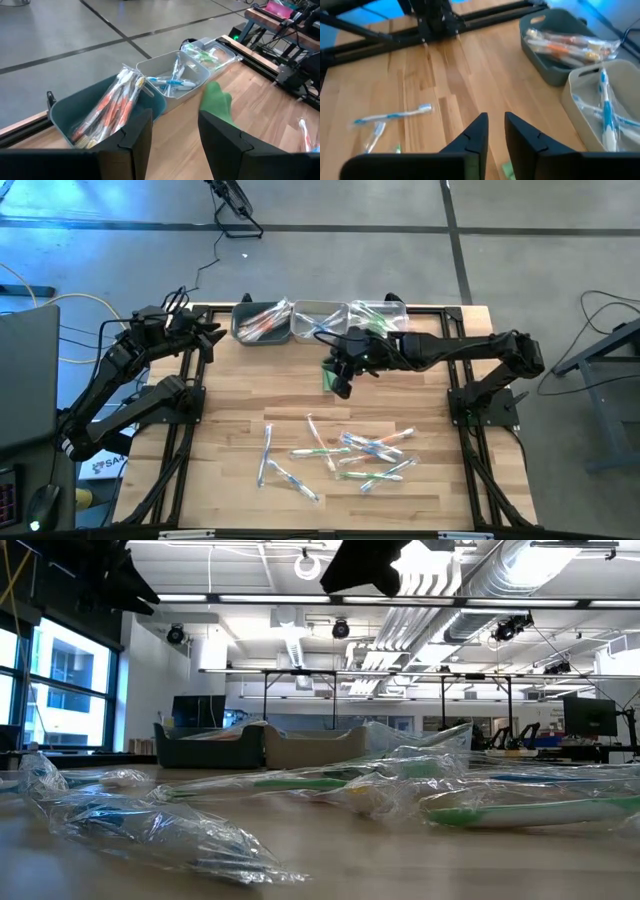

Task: Pick & Place Toothbrushes
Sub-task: Put the blue toothbrush into the gray bin

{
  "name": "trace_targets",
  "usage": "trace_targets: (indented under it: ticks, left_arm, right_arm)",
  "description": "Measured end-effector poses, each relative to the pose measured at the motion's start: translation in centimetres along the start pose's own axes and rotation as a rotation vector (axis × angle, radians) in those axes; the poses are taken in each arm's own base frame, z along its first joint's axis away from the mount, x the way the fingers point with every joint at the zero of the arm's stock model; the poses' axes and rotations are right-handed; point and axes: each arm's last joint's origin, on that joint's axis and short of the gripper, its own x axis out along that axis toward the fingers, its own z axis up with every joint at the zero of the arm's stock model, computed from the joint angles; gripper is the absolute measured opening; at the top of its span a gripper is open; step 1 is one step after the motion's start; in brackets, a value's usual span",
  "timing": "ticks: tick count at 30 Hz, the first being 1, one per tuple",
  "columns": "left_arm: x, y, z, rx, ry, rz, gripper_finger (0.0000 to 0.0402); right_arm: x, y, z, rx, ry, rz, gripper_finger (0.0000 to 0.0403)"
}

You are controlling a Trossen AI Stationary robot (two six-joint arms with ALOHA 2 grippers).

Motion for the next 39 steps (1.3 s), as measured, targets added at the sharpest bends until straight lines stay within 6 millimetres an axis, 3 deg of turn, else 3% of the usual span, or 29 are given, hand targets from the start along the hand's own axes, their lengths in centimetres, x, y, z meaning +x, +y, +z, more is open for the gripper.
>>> trace_targets:
  ticks: [11,28,39]
  left_arm:
    - [0.0,0.0,0.0,0.000,-0.002,0.000,0.0155]
    - [0.0,0.0,0.0,-0.002,-0.002,-0.009,0.0155]
    - [-0.1,-0.1,-0.2,-0.048,0.019,-0.042,0.0138]
  right_arm:
    - [-0.5,1.8,1.0,0.010,-0.188,-0.129,0.0023]
    - [-1.8,6.0,-0.4,0.121,-0.262,-0.223,0.0003]
    - [-1.7,5.6,-0.7,0.109,-0.225,-0.250,0.0003]
